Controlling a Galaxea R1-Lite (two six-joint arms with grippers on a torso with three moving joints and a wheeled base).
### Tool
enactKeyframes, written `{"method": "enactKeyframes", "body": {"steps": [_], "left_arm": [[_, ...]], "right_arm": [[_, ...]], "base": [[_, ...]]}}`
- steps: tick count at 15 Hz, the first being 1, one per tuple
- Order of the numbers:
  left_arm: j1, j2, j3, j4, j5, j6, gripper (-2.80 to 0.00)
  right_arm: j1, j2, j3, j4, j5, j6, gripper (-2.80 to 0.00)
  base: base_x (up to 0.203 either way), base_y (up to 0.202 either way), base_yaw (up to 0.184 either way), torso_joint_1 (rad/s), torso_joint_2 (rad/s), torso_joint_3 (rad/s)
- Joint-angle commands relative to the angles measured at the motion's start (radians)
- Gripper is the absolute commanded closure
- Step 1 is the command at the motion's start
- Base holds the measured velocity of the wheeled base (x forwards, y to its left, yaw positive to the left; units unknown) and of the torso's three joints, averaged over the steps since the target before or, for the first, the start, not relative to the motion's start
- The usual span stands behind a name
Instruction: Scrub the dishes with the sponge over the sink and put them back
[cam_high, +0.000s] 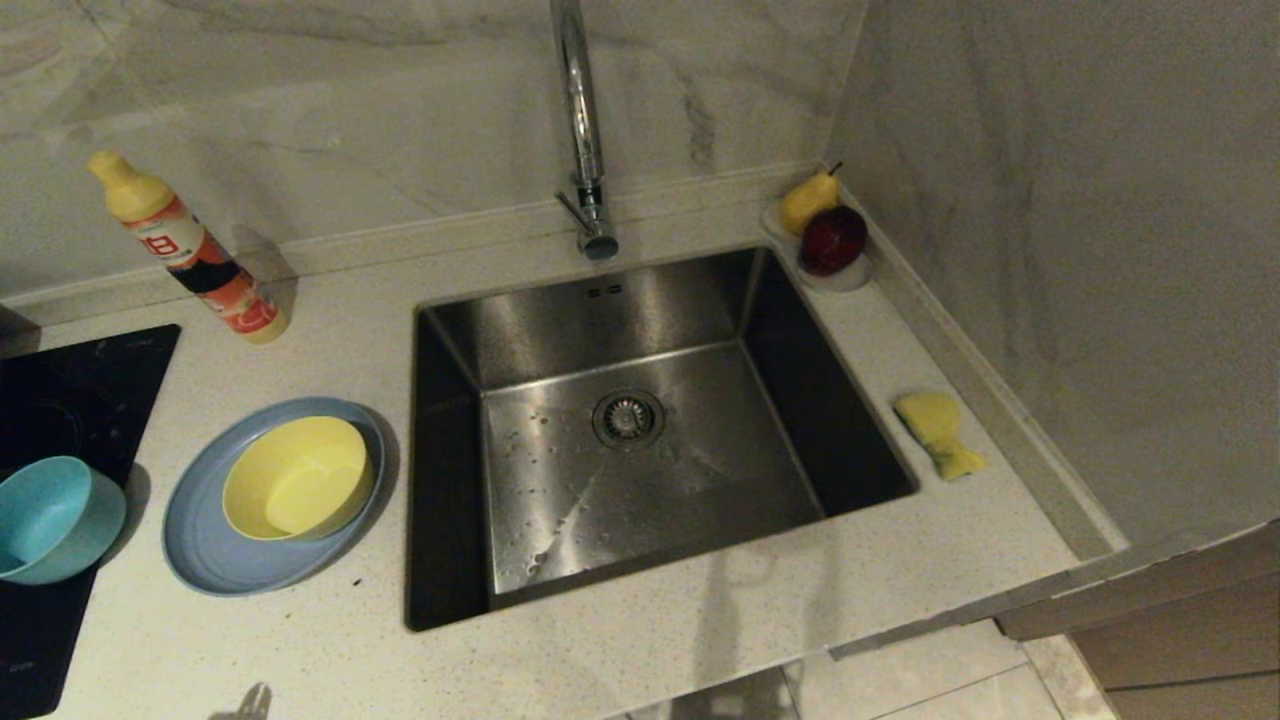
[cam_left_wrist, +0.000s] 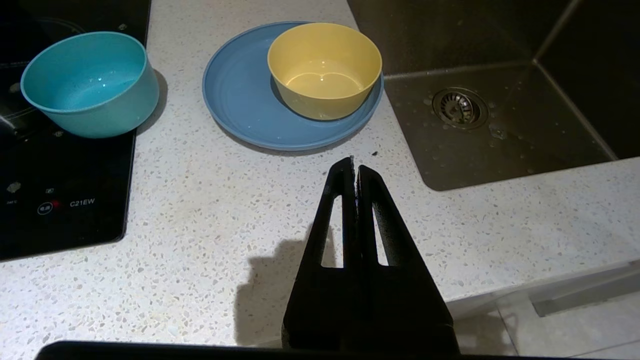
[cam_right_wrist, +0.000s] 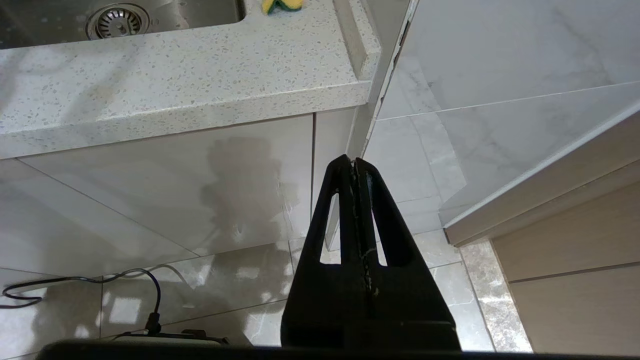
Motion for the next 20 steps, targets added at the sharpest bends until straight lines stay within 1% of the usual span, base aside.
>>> {"method": "enactKeyframes", "body": {"steps": [1,7,11,15,17,18,19,20], "left_arm": [[-0.001,-0.002,0.04,-0.001,0.001,-0.002,0.0],[0.001,-0.002,0.04,-0.001,0.001,-0.002,0.0],[0.0,-0.001,0.04,0.005,0.004,0.012,0.0],[-0.001,0.0,0.04,-0.001,0.004,-0.002,0.0],[0.001,0.001,0.038,-0.001,0.004,0.01,0.0],[0.001,0.002,0.005,0.005,0.004,0.012,0.0],[0.001,0.009,-0.065,0.02,0.003,0.013,0.0],[0.001,0.043,-0.163,0.045,0.004,0.013,0.0]], "right_arm": [[0.0,-0.001,0.0,0.0,0.0,0.0,0.0],[0.0,0.0,0.0,0.0,0.0,0.0,0.0],[0.0,-0.002,0.0,0.0,0.0,0.0,0.0],[0.0,-0.002,0.0,0.0,0.0,0.0,0.0],[0.0,-0.002,0.0,0.0,0.0,0.0,0.0],[0.0,-0.002,0.0,0.0,0.0,0.0,0.0],[0.0,-0.002,0.0,0.0,0.0,0.0,0.0],[0.0,0.0,0.0,0.0,0.0,0.0,0.0]], "base": [[0.0,0.0,0.0,0.0,0.0,0.0],[0.0,0.0,0.0,0.0,0.0,0.0],[0.0,0.0,0.0,0.0,0.0,0.0],[0.0,0.0,0.0,0.0,0.0,0.0],[0.0,0.0,0.0,0.0,0.0,0.0],[0.0,0.0,0.0,0.0,0.0,0.0],[0.0,0.0,0.0,0.0,0.0,0.0],[0.0,0.0,0.0,0.0,0.0,0.0]]}}
